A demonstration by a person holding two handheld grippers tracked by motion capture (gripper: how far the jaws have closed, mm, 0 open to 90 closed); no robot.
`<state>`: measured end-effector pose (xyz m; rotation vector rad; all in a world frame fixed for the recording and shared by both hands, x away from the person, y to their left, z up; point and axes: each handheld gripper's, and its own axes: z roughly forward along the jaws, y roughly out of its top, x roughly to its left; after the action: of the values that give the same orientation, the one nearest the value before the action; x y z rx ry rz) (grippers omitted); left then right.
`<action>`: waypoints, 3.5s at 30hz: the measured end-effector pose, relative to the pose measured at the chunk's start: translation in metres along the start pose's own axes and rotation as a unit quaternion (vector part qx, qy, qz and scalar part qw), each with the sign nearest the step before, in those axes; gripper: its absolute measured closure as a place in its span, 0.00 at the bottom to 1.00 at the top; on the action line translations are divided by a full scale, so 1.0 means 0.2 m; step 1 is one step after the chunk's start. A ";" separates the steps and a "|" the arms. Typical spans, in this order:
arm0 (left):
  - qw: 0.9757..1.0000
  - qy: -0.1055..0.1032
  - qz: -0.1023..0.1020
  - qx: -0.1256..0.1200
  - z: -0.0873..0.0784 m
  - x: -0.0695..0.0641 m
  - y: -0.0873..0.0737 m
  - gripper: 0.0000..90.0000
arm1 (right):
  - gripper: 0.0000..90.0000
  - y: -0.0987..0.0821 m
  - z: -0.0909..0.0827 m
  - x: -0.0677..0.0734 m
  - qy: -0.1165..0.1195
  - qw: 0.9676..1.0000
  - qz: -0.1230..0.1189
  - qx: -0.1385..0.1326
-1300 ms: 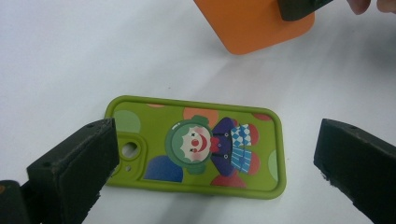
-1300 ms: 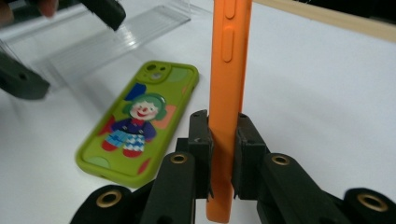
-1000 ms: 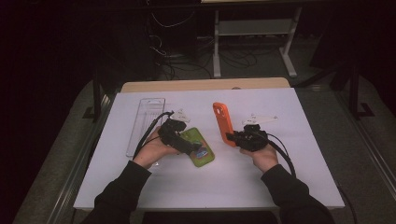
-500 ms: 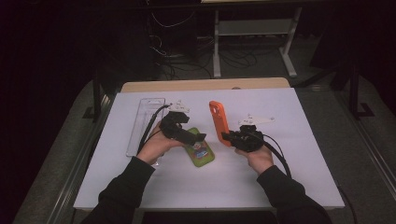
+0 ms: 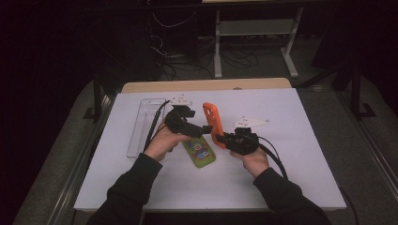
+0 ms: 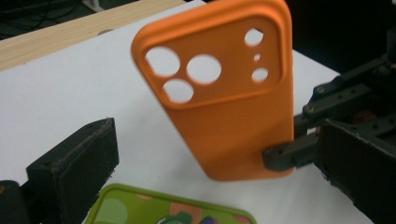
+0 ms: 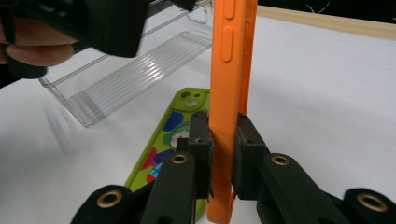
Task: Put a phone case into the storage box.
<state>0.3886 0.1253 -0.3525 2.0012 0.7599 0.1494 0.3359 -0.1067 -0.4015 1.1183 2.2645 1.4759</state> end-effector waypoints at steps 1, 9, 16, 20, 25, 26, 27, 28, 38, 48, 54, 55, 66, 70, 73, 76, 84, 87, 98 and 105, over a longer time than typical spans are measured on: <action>1.000 -0.002 -0.002 -0.002 0.01 0.00 0.00 0.00 | 0.88 0.00 0.00 0.01 0.003 1.000 0.003 0.000; 1.000 -0.015 -0.018 -0.019 0.04 0.01 0.02 0.00 | 0.88 0.01 0.00 0.03 0.012 1.000 -0.005 -0.006; 0.999 -0.025 -0.011 -0.034 0.07 0.01 0.04 0.00 | 0.88 0.01 0.00 0.05 0.024 1.000 -0.007 -0.011; 0.999 -0.026 -0.015 -0.041 0.08 0.01 0.04 0.00 | 0.88 0.01 0.00 0.07 0.031 0.999 -0.007 -0.012; 0.998 -0.020 -0.006 -0.053 0.07 0.01 0.04 0.00 | 0.88 0.01 0.01 0.08 0.035 0.999 -0.005 -0.009; 0.998 -0.020 -0.010 -0.056 0.07 0.01 0.04 0.01 | 0.88 0.01 0.01 0.07 0.034 0.999 -0.005 -0.008; 0.998 -0.016 -0.010 -0.060 0.07 0.00 0.04 0.04 | 0.88 0.01 0.01 0.07 0.032 0.999 -0.006 -0.008; 0.998 -0.016 -0.012 -0.062 0.07 0.00 0.04 0.05 | 0.88 0.01 0.01 0.07 0.032 0.999 -0.009 -0.009; 0.997 -0.009 -0.009 -0.072 0.07 -0.01 0.04 0.13 | 0.88 0.00 0.02 0.07 0.027 0.999 -0.016 -0.001; 0.998 -0.011 0.000 -0.069 0.07 -0.02 0.04 0.16 | 0.86 -0.01 0.04 0.07 0.028 0.999 -0.018 0.007; 0.998 -0.002 0.006 -0.067 0.07 -0.01 0.04 0.17 | 0.58 0.00 0.03 0.06 0.031 0.999 -0.012 0.011; 0.998 0.000 0.004 -0.066 0.06 -0.01 0.04 0.17 | 0.53 0.00 0.03 0.05 0.024 1.000 -0.013 0.012; 0.997 0.032 0.003 -0.071 -0.02 0.05 0.13 0.17 | 0.14 -0.06 -0.05 -0.03 -0.017 0.998 -0.028 0.054; 0.996 0.052 0.003 -0.075 -0.07 0.09 0.19 0.17 | 0.08 -0.09 -0.10 -0.06 -0.045 0.997 -0.041 0.050; 0.994 0.069 0.004 -0.081 -0.11 0.12 0.23 0.17 | 0.04 -0.11 -0.14 -0.09 -0.049 0.997 -0.043 0.046; 0.993 0.090 0.006 -0.082 -0.17 0.17 0.27 0.17 | 0.01 -0.14 -0.18 -0.11 -0.059 0.996 -0.048 0.053; 0.982 0.164 -0.009 -0.093 -0.32 0.33 0.33 0.17 | 0.00 -0.24 -0.31 -0.14 -0.070 0.995 -0.046 0.060; 0.976 0.196 -0.015 -0.090 -0.36 0.41 0.34 0.17 | 0.00 -0.27 -0.34 -0.14 -0.073 0.994 -0.051 0.060; 0.943 0.322 -0.048 -0.064 -0.38 0.61 0.29 0.16 | 0.00 -0.33 -0.42 -0.16 -0.086 0.993 -0.050 0.060; 0.918 0.391 -0.060 -0.037 -0.31 0.67 0.25 0.16 | 0.00 -0.33 -0.43 -0.17 -0.089 0.993 -0.050 0.056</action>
<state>0.4946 0.2300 -0.3052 1.7906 1.3451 0.9303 0.2802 -0.2045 -0.4248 1.1013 2.2667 1.1765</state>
